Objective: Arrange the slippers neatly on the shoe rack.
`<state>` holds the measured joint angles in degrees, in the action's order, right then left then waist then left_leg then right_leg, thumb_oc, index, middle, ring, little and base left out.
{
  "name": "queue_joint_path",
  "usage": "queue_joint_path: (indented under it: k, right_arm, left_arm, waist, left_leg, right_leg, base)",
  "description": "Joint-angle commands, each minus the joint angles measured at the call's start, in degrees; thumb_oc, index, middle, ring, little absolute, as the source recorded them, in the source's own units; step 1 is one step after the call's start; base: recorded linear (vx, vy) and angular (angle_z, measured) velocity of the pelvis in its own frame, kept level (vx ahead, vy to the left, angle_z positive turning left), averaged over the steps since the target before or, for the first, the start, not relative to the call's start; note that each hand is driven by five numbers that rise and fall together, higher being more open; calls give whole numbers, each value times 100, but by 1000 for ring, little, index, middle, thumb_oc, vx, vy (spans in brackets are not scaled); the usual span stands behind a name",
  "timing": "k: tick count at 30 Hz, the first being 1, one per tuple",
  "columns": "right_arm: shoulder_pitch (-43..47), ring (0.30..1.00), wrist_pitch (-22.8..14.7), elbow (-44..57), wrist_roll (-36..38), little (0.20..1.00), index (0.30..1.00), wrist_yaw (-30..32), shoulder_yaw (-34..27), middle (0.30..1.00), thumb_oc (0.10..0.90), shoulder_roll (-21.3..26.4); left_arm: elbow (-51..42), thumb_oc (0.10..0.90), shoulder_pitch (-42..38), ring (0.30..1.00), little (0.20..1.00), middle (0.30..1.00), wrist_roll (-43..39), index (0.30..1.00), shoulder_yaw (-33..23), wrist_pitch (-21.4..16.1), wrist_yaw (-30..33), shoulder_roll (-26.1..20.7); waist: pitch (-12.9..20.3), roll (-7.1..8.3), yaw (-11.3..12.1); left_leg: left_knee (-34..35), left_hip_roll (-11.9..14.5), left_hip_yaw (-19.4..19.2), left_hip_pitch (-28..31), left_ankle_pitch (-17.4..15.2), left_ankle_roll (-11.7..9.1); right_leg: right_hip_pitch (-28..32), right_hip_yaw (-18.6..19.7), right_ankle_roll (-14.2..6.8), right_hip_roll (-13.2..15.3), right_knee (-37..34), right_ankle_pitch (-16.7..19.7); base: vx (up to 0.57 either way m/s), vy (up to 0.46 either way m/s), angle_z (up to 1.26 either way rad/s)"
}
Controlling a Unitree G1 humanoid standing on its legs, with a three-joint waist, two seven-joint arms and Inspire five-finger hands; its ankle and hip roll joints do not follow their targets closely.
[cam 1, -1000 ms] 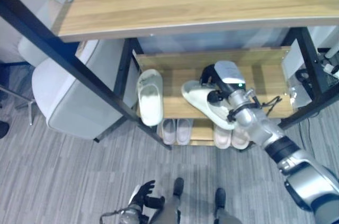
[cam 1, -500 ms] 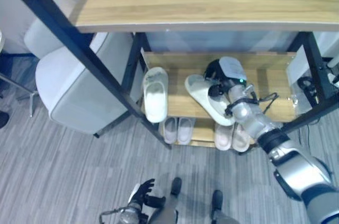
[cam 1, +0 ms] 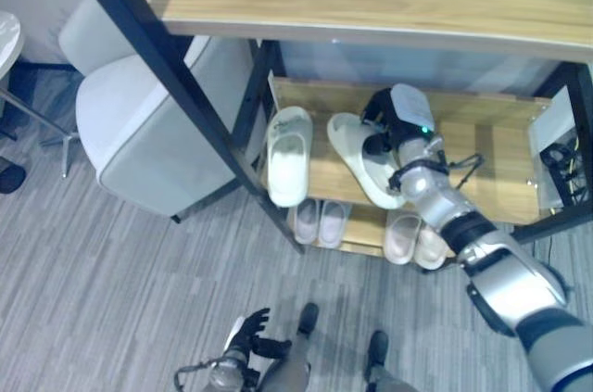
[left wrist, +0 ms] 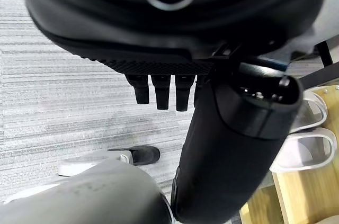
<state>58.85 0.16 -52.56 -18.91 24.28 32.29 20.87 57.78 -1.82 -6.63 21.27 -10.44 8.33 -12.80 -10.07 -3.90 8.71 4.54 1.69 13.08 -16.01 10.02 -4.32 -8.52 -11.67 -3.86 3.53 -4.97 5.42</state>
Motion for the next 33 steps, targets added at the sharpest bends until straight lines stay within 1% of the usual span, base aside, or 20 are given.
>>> queue_joint_path:
  k: [1,6,8,9,10,17,24,25,28,29,33]
  right_arm:
    - [821,300,-186,-174,186,300,300,335,-215,300,400,-36]
    - [885,300,-150,-296,212,300,300,379,-226,300,400,-26]
    - [928,596,-153,-384,279,596,596,399,-242,596,598,-58]
    - [957,853,-152,-396,301,853,853,416,-235,853,769,-57]
    - [951,900,-152,-382,312,900,900,428,-238,900,800,-65]
    - [912,900,-180,-159,303,900,900,343,-164,900,800,16]
    - [599,900,-222,758,144,900,900,245,-224,900,800,243]
    - [484,900,-236,1050,91,900,900,192,-263,900,800,368]
    - [316,900,-248,1333,46,900,900,158,-353,900,800,456]
    - [175,900,-280,1578,1,900,900,143,-443,900,800,526]
    - [-119,900,-307,1954,-38,900,900,110,-603,900,800,546]
  left_arm:
    - [229,800,-274,900,900,900,-206,900,372,-140,152,-203]
    - [174,800,-321,900,900,900,-243,900,390,-148,172,-226]
    - [204,800,-339,900,900,900,-244,900,394,-141,178,-231]
    - [210,800,-349,900,900,900,-245,900,391,-139,186,-238]
    - [216,800,-363,900,900,900,-236,900,389,-134,190,-240]
    - [276,800,-374,900,900,900,-223,900,313,-117,202,-232]
    - [339,800,-322,900,900,900,-168,900,143,-53,208,-161]
    - [359,800,-305,900,900,900,-130,900,96,-28,190,-147]
    - [358,800,-263,900,900,900,-85,900,71,-13,170,-123]
    - [365,800,-224,900,900,900,-49,900,36,1,166,-105]
    - [412,800,-181,900,900,900,21,900,-21,30,150,-85]
  waist:
    - [122,399,312]
    - [122,444,353]
    - [115,474,373]
    - [116,484,384]
    - [114,492,391]
    - [113,549,347]
    - [99,612,157]
    - [87,610,97]
    - [79,604,58]
    - [77,599,6]
    - [78,595,-43]
  left_leg:
    - [46,-236,-513,231,-661,103]
    - [46,-260,-467,193,-653,102]
    - [46,-265,-449,184,-651,101]
    - [46,-269,-442,176,-648,98]
    - [46,-271,-439,172,-646,96]
    - [46,-281,-428,165,-651,92]
    - [46,-238,-554,230,-706,100]
    - [46,-216,-594,252,-724,99]
    - [46,-199,-634,279,-742,103]
    - [46,-179,-674,297,-756,105]
    - [46,-152,-733,321,-773,108]
  right_leg:
    - [33,136,-278,422,-3,-420]
    - [30,95,-290,447,-3,-415]
    - [26,81,-294,453,-3,-407]
    - [25,73,-297,459,-3,-402]
    - [26,69,-298,464,-3,-397]
    - [21,77,-294,467,-3,-385]
    - [-16,225,-280,437,3,-361]
    - [-30,250,-274,428,6,-360]
    - [-32,295,-270,417,5,-362]
    - [-46,331,-264,410,7,-362]
    - [-49,373,-257,392,9,-365]
  base:
    - [0,0,0]
    - [2,9,5]
    - [7,10,13]
    - [5,8,10]
    - [10,1,6]
    - [7,-3,5]
    - [-2,-3,0]
    - [-8,-15,-4]
    - [-10,-13,-10]
    - [-5,-7,-10]
    - [-7,-13,-8]
